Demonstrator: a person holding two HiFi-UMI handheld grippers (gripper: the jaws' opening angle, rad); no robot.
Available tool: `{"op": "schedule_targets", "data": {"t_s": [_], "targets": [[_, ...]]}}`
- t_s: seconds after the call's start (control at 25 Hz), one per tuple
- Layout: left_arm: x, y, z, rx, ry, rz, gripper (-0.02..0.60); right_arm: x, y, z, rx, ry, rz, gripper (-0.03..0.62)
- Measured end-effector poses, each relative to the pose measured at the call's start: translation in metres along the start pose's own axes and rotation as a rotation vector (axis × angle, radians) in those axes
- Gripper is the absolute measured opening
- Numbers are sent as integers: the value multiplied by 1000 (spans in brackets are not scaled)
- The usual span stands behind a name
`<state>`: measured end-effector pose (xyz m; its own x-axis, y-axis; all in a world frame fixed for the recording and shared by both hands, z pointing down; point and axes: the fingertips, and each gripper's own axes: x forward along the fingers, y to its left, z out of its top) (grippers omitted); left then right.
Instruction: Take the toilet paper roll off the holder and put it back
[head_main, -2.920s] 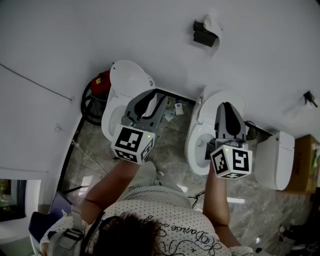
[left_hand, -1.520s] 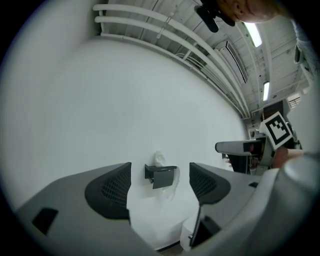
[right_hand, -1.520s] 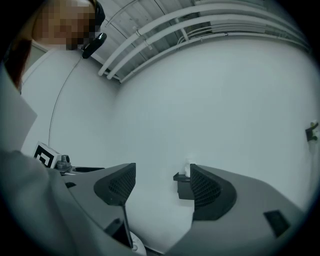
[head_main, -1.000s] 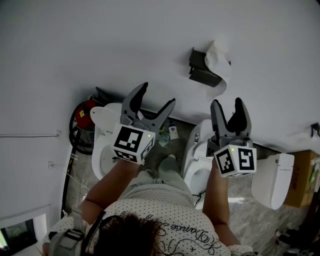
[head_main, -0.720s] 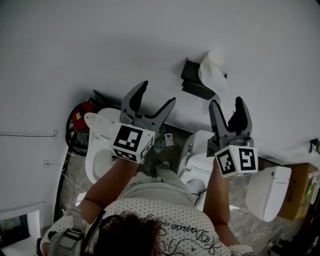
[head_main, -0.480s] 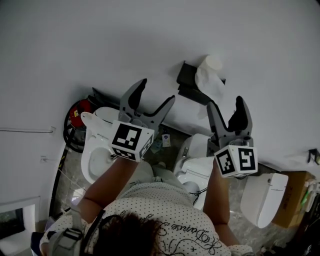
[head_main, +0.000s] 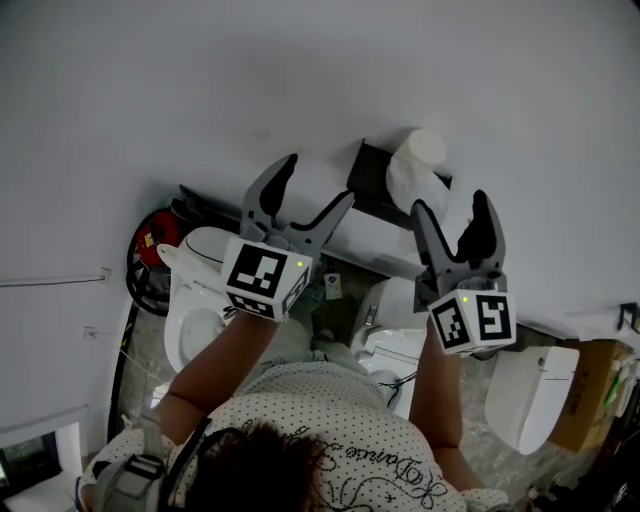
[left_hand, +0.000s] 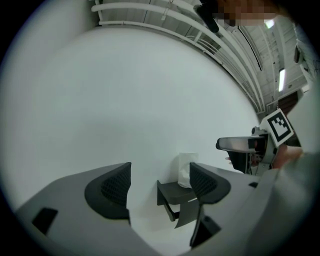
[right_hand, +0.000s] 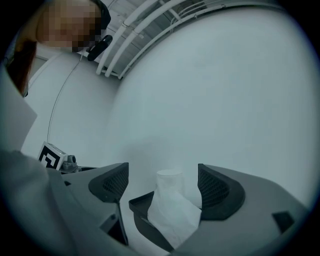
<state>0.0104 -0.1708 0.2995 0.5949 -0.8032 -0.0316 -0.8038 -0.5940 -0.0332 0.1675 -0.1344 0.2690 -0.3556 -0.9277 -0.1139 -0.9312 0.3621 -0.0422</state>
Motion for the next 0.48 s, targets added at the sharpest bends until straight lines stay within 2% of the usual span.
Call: {"op": "schedule_targets", "data": {"t_s": [0.48], "targets": [[58,46,-1,-2,-8,-98,376,58,-13,-18,27,47,-95,466]]}}
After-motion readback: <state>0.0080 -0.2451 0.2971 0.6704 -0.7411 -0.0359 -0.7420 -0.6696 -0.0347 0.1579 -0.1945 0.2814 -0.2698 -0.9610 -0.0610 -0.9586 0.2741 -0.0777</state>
